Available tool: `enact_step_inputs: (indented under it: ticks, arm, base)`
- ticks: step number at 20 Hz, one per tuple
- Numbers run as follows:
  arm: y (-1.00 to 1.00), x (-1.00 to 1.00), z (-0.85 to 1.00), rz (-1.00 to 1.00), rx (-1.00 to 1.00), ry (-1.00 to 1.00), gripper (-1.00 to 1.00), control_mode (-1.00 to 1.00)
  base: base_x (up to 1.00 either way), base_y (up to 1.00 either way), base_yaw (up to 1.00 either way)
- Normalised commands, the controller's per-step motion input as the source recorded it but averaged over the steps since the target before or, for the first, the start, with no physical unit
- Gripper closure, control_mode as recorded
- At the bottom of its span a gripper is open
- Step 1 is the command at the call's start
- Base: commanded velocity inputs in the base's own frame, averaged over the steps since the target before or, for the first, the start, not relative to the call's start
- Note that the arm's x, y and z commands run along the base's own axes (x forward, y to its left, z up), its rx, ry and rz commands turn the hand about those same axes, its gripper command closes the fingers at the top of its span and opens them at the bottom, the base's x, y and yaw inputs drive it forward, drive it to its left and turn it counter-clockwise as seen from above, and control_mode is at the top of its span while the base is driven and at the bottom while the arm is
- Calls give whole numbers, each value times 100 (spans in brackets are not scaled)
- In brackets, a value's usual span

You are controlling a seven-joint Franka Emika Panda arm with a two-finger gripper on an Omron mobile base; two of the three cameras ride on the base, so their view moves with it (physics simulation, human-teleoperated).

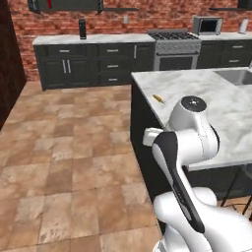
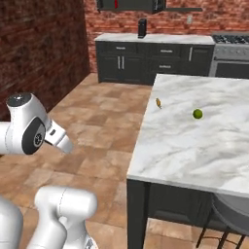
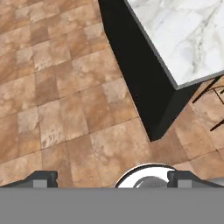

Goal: Move the ketchup and ketchup from the cabinet to the dining counter.

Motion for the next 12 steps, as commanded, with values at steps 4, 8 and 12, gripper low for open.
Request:
enact_step_inputs:
  ticks: [4,8,12]
  arm:
    - [0,0,0,0,0,0,-100,100]
    - [0,0,0,0,0,0,-100,100]
    - [0,0,0,0,0,0,-100,100]
  base:
    - [48,83,0]
    - [62,73,-1]
    - [80,49,-11]
